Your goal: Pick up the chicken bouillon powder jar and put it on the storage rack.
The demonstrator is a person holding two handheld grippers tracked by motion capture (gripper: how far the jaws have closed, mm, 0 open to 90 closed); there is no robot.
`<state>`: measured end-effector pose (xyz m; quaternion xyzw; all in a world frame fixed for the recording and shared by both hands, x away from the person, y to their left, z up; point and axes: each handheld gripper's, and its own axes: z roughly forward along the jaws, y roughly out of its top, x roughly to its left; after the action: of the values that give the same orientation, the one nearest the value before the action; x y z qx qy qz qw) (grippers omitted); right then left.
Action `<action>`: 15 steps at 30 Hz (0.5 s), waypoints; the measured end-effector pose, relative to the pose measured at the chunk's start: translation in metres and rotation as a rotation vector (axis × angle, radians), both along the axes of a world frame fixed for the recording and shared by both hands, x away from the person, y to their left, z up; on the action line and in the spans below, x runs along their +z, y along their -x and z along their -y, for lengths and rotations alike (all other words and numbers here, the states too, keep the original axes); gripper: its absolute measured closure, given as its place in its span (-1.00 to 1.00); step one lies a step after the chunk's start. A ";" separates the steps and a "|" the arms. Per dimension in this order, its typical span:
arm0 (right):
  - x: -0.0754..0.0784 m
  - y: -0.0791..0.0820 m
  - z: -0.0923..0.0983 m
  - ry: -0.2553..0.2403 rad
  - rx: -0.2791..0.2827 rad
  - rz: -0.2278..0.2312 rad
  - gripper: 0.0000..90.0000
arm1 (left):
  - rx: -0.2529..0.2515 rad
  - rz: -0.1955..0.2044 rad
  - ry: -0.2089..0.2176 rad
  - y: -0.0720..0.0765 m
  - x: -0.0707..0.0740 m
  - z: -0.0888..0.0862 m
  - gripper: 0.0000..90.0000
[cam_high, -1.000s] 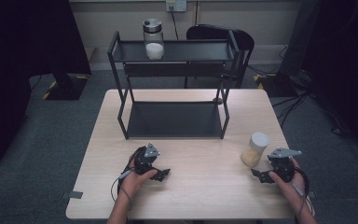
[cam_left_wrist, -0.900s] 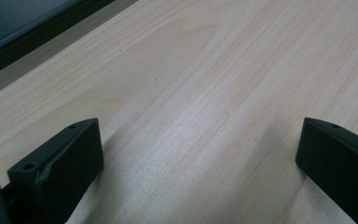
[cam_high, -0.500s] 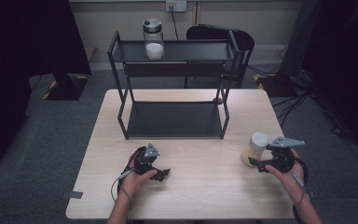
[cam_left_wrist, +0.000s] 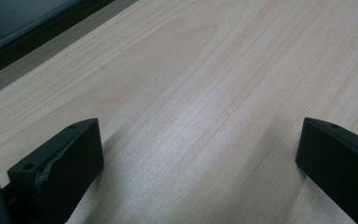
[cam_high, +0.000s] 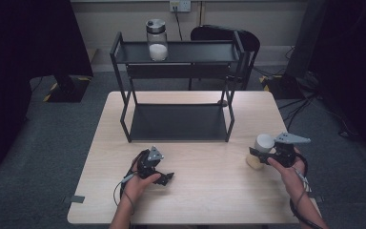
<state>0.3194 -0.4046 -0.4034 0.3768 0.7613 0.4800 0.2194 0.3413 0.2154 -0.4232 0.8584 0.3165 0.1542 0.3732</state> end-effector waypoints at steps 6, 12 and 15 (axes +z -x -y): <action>0.006 -0.004 -0.009 0.031 0.038 -0.002 -0.23 | 0.000 0.000 0.000 0.000 0.000 0.000 -1.00; 0.013 -0.011 -0.018 0.042 0.078 -0.008 -0.23 | 0.000 0.000 0.001 0.000 0.000 0.000 -1.00; 0.019 -0.015 -0.026 0.053 0.106 -0.007 -0.23 | 0.000 0.000 0.001 0.000 0.000 0.000 -1.00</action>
<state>0.3348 -0.3783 -0.3844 0.3316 0.7935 0.4691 0.2008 0.3412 0.2154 -0.4232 0.8582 0.3165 0.1542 0.3735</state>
